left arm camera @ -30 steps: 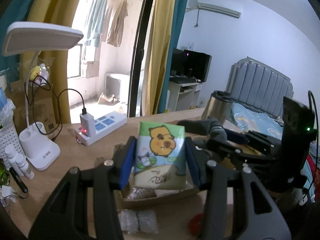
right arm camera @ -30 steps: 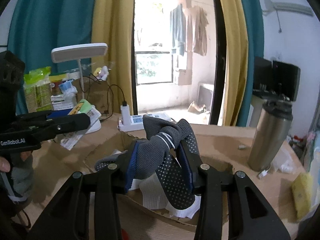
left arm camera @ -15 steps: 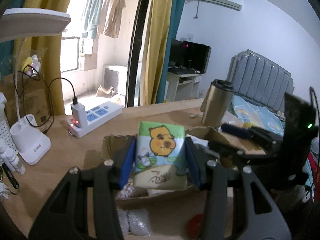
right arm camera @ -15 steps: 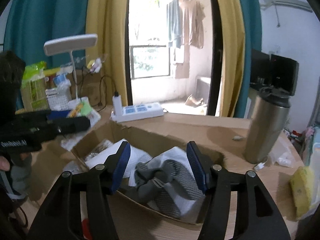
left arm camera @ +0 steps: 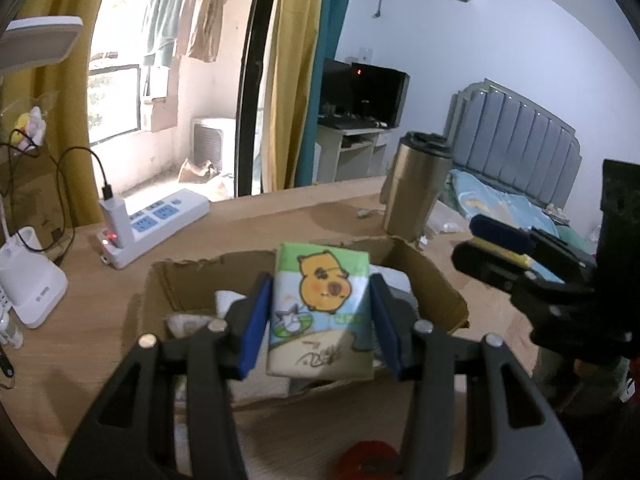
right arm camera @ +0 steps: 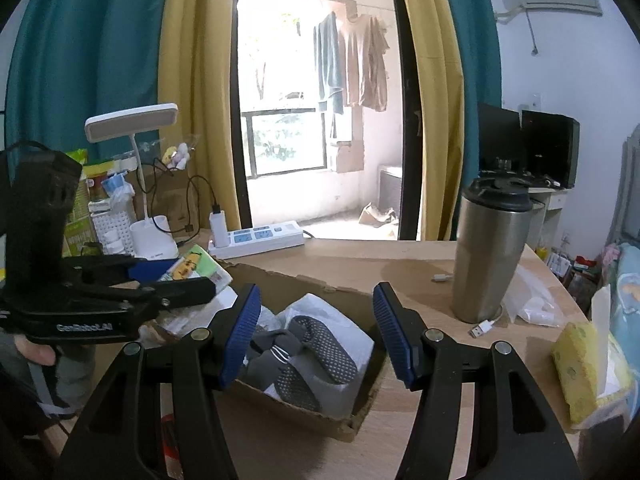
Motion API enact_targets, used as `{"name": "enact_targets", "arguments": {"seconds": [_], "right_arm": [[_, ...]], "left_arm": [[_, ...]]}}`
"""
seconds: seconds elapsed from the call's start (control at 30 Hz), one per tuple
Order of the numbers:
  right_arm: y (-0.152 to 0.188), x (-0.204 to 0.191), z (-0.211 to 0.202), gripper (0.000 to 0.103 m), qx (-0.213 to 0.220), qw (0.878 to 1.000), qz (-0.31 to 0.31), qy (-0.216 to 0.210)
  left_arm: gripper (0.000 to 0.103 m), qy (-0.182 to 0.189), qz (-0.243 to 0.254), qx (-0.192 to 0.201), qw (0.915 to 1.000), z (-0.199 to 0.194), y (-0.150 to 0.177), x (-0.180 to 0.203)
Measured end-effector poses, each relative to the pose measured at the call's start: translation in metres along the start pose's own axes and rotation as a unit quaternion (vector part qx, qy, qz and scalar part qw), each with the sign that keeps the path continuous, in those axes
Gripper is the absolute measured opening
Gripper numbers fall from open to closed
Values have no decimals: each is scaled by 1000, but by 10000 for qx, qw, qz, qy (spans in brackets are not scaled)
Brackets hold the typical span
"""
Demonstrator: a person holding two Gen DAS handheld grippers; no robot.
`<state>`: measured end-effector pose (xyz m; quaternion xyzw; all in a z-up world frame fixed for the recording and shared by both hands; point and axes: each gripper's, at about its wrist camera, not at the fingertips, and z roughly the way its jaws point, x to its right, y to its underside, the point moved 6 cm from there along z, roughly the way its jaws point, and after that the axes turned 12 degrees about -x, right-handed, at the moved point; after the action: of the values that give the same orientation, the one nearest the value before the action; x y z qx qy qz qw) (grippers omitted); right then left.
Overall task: Organize soft objects
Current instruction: 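Withdraw both tools from the box toward the red keychain plush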
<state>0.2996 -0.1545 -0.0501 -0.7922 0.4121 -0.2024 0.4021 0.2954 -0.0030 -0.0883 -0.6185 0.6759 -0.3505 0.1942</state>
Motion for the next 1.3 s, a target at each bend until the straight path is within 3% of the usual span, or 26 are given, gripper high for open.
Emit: {"name": "enact_targets", "arguments": {"seconds": [0.17,0.27,0.37,0.97,1.3], "right_arm": [[5,11,-3,62,-11,9999,115,48],[7,11,-4,62,-15,9999,123,35],[8,10,-3,62,-32,9999,115,1],[10,-27,-1,62,-206,9996,-33,-205],[23,-55,0,64,-475,9981,-195,-326]], "left_arm": [[53,29,-84,-170,9998,14,0,4],[76,-5,-115,-220,9997,18,1,6],[87,30,-140,-187,9997,16,1,6],[88,-531,-441,359,9970,-57,24,-43],[88,-551,-777,271,9951,-72,53,-67]]}}
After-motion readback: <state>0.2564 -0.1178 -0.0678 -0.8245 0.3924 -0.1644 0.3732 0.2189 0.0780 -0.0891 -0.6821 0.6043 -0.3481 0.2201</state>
